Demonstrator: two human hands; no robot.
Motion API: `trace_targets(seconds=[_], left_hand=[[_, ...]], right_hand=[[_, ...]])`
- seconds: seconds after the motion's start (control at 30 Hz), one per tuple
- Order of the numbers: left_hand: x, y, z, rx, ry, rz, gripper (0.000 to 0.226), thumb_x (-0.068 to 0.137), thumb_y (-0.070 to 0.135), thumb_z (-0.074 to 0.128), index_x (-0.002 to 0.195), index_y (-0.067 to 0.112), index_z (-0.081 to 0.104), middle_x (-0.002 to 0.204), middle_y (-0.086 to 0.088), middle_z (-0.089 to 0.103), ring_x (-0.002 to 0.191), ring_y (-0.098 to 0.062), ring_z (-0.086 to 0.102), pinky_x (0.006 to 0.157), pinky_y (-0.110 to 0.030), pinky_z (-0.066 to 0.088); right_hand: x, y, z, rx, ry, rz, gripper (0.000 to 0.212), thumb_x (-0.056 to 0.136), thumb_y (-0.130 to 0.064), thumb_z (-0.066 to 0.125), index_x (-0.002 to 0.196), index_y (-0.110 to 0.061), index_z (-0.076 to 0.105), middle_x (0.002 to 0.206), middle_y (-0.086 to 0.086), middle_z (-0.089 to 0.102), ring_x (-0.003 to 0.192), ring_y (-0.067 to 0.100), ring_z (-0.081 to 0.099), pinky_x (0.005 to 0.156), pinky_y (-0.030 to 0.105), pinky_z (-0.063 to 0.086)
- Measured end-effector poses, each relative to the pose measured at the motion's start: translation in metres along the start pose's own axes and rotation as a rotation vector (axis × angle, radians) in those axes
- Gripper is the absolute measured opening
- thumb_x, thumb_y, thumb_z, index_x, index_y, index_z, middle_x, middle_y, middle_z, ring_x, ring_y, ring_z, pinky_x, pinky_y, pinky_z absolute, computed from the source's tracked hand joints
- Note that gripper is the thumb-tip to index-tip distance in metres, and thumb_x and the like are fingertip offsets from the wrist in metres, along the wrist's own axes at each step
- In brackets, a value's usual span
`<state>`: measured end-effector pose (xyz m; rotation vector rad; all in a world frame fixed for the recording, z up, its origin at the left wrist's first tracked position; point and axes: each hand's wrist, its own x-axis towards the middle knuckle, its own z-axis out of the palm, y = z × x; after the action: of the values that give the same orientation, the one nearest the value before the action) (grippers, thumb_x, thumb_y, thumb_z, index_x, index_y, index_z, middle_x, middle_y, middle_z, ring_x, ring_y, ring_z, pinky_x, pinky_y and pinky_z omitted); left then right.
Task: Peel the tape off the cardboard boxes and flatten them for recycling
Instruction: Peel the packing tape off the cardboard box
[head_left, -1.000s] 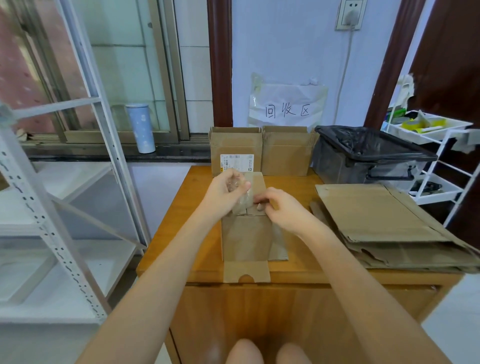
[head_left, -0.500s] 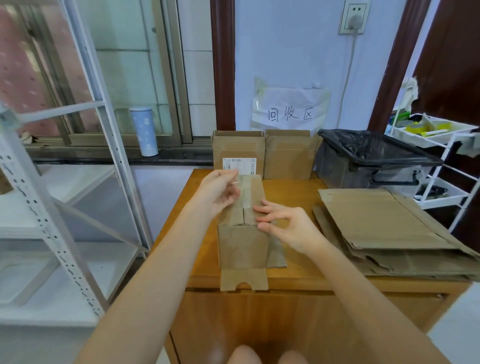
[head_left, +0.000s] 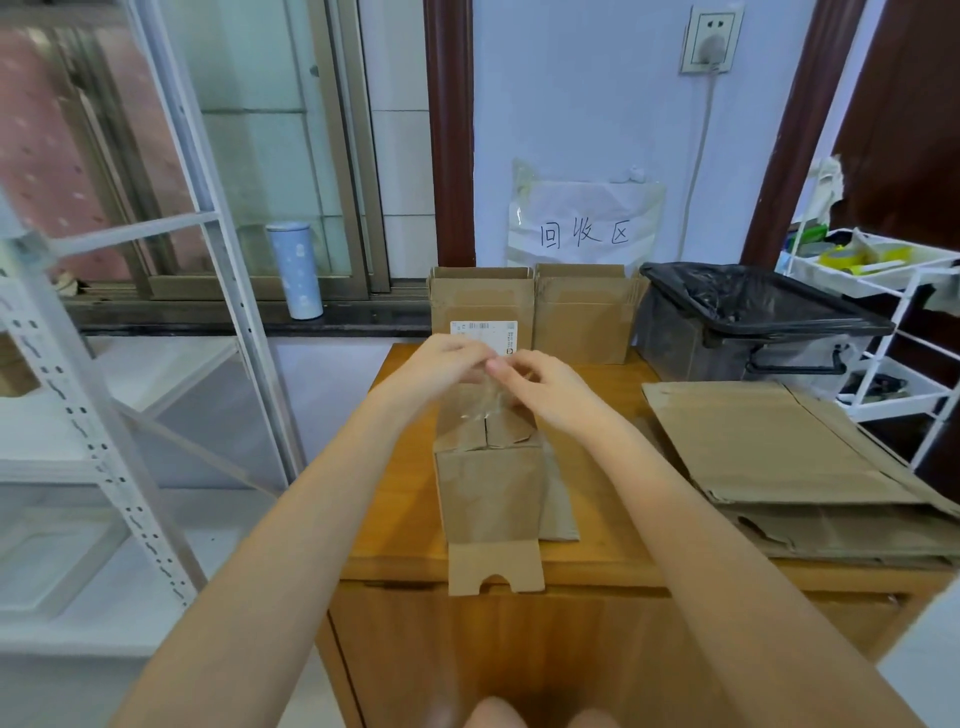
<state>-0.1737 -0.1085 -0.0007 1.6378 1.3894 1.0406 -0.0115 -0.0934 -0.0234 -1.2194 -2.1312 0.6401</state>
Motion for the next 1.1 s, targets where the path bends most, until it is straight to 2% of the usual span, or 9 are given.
trace_targets(seconds=[0.13, 0.33, 0.4, 0.5, 0.57, 0.67, 0.8, 0.9, 1.1], left_hand=[[-0.012, -0.008, -0.003, -0.002, -0.024, 0.052, 0.030, 0.084, 0.005, 0.063, 0.096, 0.031, 0.072, 0.114, 0.004, 0.067, 0.114, -0.012, 0.058, 0.106, -0.040, 0.042], [-0.016, -0.022, 0.004, 0.215, -0.082, 0.039, 0.047, 0.087, 0.016, 0.068, 0.132, 0.018, 0.054, 0.131, 0.003, 0.056, 0.121, -0.010, 0.049, 0.101, -0.026, 0.038], [-0.021, -0.026, 0.009, 0.285, -0.093, 0.069, 0.043, 0.089, 0.017, 0.066, 0.131, 0.016, 0.054, 0.127, 0.002, 0.059, 0.117, -0.009, 0.052, 0.102, -0.027, 0.039], [-0.023, -0.032, 0.013, 0.348, 0.051, 0.093, 0.042, 0.084, 0.022, 0.072, 0.123, 0.017, 0.057, 0.108, 0.005, 0.065, 0.106, -0.012, 0.059, 0.097, -0.031, 0.046], [-0.023, -0.034, 0.018, 0.351, 0.135, 0.087, 0.042, 0.081, 0.022, 0.075, 0.120, 0.018, 0.058, 0.104, 0.008, 0.062, 0.102, -0.011, 0.058, 0.095, -0.032, 0.046], [-0.024, -0.035, 0.027, 0.421, 0.206, 0.074, 0.036, 0.083, 0.023, 0.073, 0.116, 0.023, 0.059, 0.107, 0.009, 0.060, 0.105, -0.012, 0.056, 0.094, -0.033, 0.047], [-0.025, -0.037, 0.032, 0.391, 0.284, 0.102, 0.023, 0.087, 0.025, 0.068, 0.086, 0.038, 0.050, 0.098, 0.014, 0.064, 0.100, -0.013, 0.060, 0.088, -0.039, 0.050], [-0.025, -0.039, 0.032, 0.377, 0.317, 0.129, 0.025, 0.089, 0.027, 0.066, 0.079, 0.039, 0.047, 0.096, 0.013, 0.067, 0.099, -0.010, 0.062, 0.087, -0.040, 0.050], [-0.025, -0.045, 0.030, 0.261, 0.325, 0.145, 0.021, 0.082, 0.029, 0.072, 0.081, 0.046, 0.060, 0.090, 0.021, 0.067, 0.091, -0.002, 0.063, 0.086, -0.037, 0.054]], right_hand=[[0.001, 0.006, 0.003, 0.076, -0.069, -0.063, 0.035, 0.084, -0.044, 0.067, 0.111, -0.021, 0.067, 0.106, -0.004, 0.065, 0.097, 0.009, 0.059, 0.088, 0.028, 0.048], [0.001, 0.012, 0.006, 0.025, -0.051, -0.062, 0.047, 0.072, -0.031, 0.081, 0.115, -0.020, 0.064, 0.102, 0.000, 0.064, 0.091, 0.017, 0.059, 0.085, 0.033, 0.052], [-0.001, 0.014, 0.010, 0.095, -0.041, -0.074, 0.044, 0.074, -0.022, 0.080, 0.113, -0.018, 0.063, 0.104, 0.001, 0.064, 0.091, 0.016, 0.059, 0.084, 0.029, 0.051], [-0.004, 0.013, 0.012, 0.214, -0.084, -0.066, 0.041, 0.076, -0.007, 0.076, 0.112, -0.015, 0.057, 0.103, -0.002, 0.061, 0.092, 0.011, 0.059, 0.078, 0.014, 0.049], [-0.004, 0.013, 0.008, 0.274, -0.138, -0.012, 0.042, 0.079, -0.003, 0.071, 0.115, -0.014, 0.052, 0.107, -0.002, 0.059, 0.096, 0.008, 0.058, 0.079, 0.013, 0.048], [-0.004, 0.015, 0.003, 0.366, -0.122, 0.076, 0.035, 0.090, -0.012, 0.062, 0.123, -0.008, 0.054, 0.116, 0.007, 0.062, 0.104, 0.013, 0.060, 0.088, 0.018, 0.048], [-0.004, 0.022, 0.008, 0.235, -0.060, 0.017, 0.030, 0.093, -0.021, 0.060, 0.121, -0.009, 0.061, 0.115, 0.004, 0.063, 0.106, 0.017, 0.060, 0.081, 0.012, 0.045], [-0.004, 0.023, 0.010, 0.181, -0.037, -0.029, 0.034, 0.091, -0.025, 0.063, 0.122, -0.011, 0.061, 0.119, 0.002, 0.058, 0.098, 0.007, 0.056, 0.077, 0.006, 0.041], [-0.005, 0.020, 0.016, 0.200, 0.037, -0.082, 0.021, 0.088, -0.013, 0.067, 0.108, -0.011, 0.070, 0.090, -0.007, 0.066, 0.075, -0.005, 0.056, 0.069, 0.003, 0.042]])
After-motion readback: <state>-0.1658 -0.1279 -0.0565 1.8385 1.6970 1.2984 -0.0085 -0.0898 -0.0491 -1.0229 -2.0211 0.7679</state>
